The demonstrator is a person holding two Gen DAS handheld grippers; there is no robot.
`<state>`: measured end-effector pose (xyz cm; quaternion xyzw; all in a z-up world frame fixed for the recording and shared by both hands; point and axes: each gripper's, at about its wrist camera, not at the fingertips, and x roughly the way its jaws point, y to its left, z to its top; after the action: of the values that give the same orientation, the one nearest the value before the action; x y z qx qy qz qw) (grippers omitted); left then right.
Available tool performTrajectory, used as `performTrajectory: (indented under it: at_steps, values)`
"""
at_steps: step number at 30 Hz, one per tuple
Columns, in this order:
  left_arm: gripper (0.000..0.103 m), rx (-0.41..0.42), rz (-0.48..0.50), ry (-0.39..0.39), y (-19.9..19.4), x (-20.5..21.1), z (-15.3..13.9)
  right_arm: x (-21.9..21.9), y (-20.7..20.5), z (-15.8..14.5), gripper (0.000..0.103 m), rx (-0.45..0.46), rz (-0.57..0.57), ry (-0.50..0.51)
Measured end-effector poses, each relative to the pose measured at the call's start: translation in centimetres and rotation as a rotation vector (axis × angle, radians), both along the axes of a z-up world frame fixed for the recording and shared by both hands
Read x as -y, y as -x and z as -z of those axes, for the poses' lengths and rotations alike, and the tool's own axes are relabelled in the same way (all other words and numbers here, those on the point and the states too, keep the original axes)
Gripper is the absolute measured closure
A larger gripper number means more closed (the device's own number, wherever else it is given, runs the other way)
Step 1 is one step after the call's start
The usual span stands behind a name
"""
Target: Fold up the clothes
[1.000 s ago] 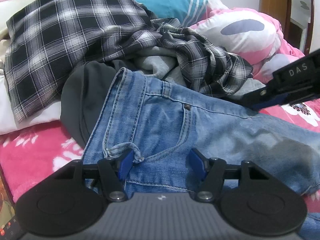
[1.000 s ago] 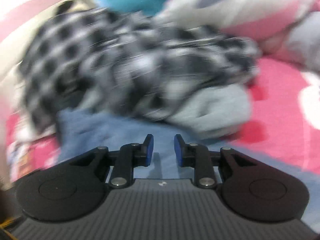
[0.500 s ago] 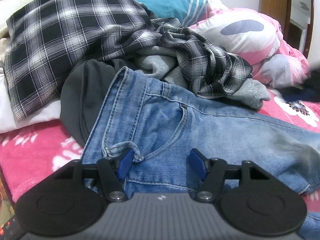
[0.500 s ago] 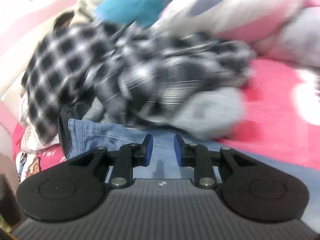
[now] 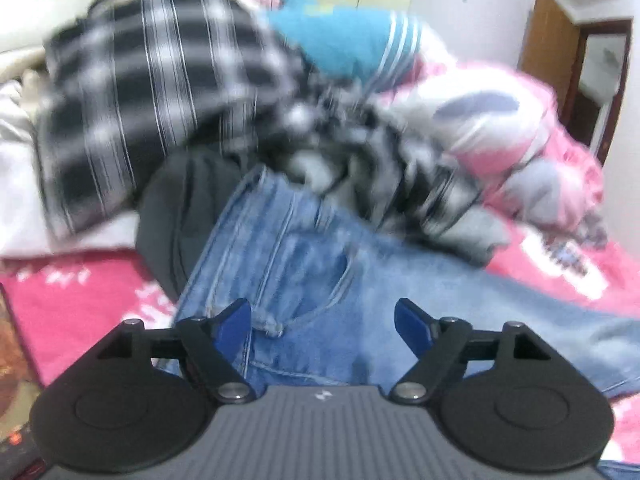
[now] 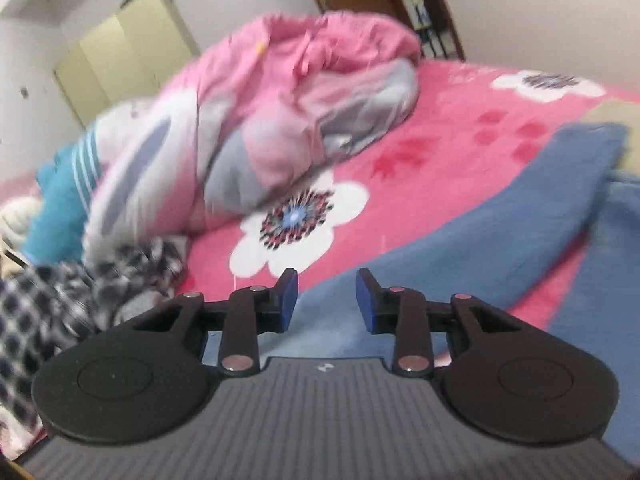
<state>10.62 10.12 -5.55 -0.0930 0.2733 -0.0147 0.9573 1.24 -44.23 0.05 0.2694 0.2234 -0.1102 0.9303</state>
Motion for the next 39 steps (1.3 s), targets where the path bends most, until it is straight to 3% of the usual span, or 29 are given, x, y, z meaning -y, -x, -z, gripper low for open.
performTrajectory:
  at_steps: [3,9,15,20,24,29,39]
  values:
    - [0.017,0.068,0.040,0.019,3.0,0.4,-2.4,1.3,4.4,-0.5,0.060,0.016,0.032,-0.015]
    - [0.016,0.078,0.180,0.142,9.4,0.6,-5.0,3.5,10.2,2.7,0.058,0.001,0.125,-0.110]
    - [0.016,-0.043,0.271,0.238,15.4,0.2,-2.5,5.8,14.8,6.0,0.057,0.006,0.211,-0.293]
    - [0.016,-0.161,0.259,0.205,19.4,-0.6,0.8,6.3,17.1,7.5,0.055,0.002,0.239,-0.333]
    - [0.016,-0.264,0.243,0.254,20.8,-1.8,2.9,6.5,18.6,8.5,0.055,-0.015,0.256,-0.350]
    - [0.019,-0.315,0.201,0.371,19.9,-3.3,5.3,6.9,20.6,9.6,0.054,-0.024,0.280,-0.384]
    - [0.028,-0.237,0.134,0.547,19.7,-5.4,6.7,7.1,21.2,10.2,0.054,-0.029,0.282,-0.410]
